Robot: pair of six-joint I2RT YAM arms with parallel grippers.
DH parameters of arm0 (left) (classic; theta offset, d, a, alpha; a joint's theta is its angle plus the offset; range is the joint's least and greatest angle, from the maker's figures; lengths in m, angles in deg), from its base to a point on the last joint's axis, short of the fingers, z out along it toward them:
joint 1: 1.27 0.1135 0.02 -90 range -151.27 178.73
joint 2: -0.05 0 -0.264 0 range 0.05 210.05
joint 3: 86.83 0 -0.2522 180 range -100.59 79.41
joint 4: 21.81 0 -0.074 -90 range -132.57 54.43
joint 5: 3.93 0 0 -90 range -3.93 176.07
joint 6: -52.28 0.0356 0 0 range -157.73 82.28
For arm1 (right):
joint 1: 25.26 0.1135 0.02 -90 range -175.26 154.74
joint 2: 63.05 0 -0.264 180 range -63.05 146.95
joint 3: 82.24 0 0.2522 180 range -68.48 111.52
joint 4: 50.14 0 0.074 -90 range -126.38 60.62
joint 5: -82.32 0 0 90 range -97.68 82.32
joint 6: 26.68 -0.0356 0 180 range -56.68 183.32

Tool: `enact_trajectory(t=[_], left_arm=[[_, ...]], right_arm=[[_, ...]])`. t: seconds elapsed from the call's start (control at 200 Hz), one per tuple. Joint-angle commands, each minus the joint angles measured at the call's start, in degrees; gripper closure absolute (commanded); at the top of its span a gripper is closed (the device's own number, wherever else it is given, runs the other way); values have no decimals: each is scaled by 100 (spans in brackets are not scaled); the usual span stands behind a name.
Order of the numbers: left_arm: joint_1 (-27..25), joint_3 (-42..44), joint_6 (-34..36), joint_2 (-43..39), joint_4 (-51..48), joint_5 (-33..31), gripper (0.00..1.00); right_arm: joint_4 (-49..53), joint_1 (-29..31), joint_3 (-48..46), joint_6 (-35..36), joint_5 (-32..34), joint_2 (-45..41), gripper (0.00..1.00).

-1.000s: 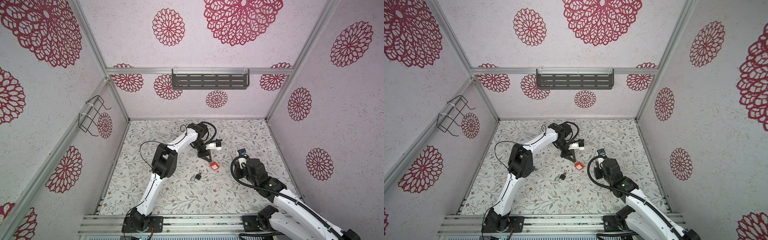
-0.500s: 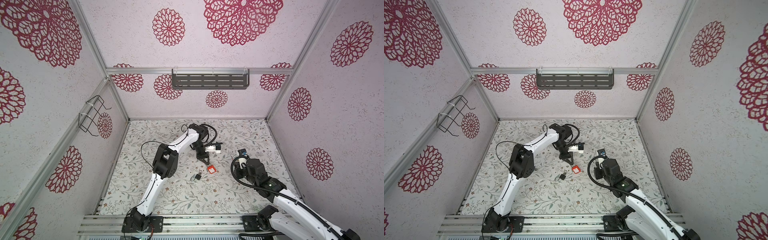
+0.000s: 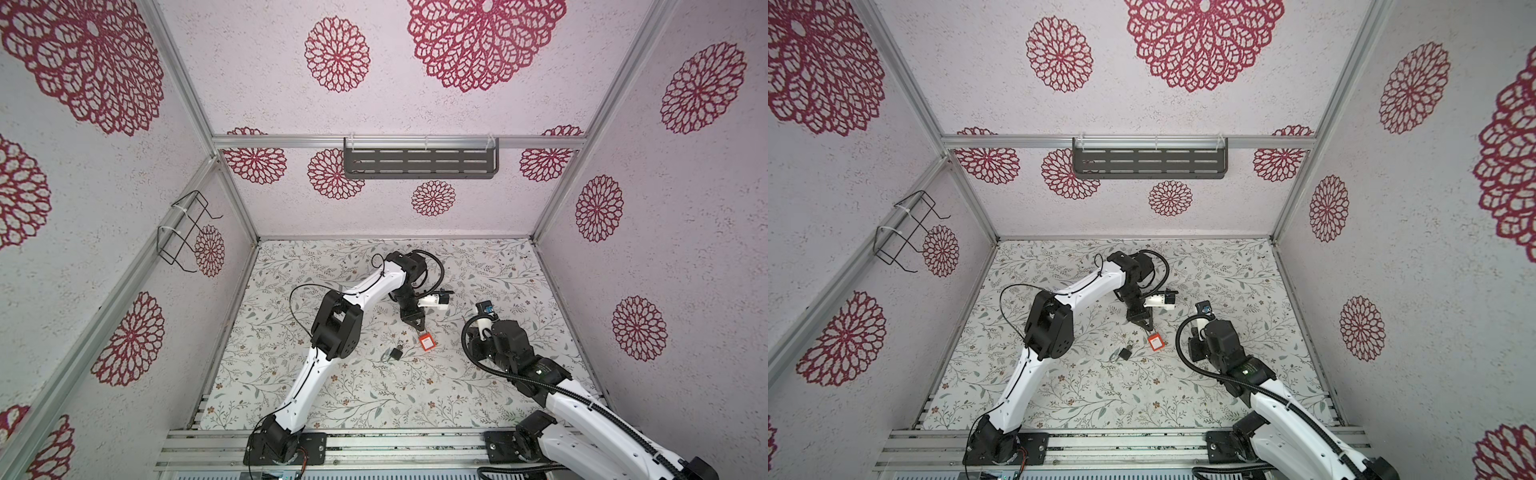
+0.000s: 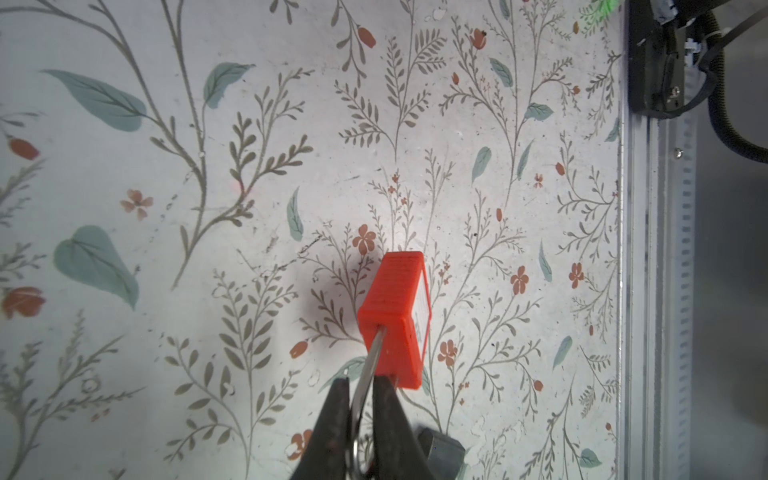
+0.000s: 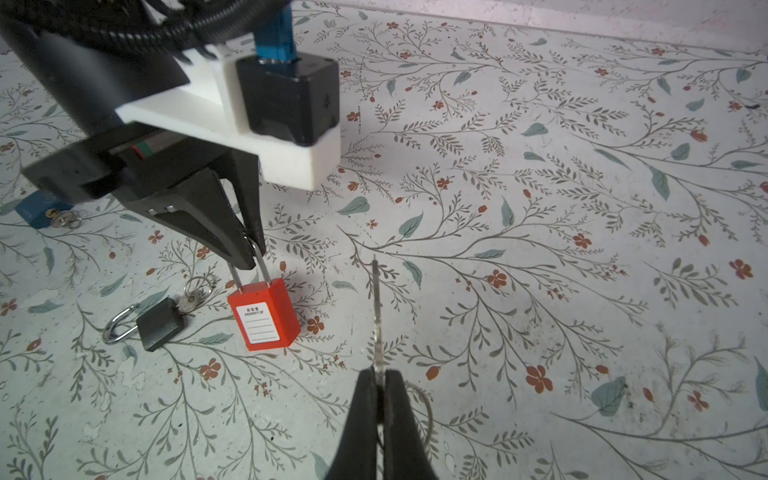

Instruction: Lock with the key

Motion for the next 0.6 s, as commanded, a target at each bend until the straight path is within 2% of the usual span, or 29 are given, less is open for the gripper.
enact_trajectory(t=[0.0,0.595], left_arm=[[-88,-85,-125,155,336,-271,84],[-363,187,-747,237,1769,-1127,82]], right_arm=[[-119,-26,33,-149,53,-166,100],[-49,-26,-1,-286,198,-290,100]])
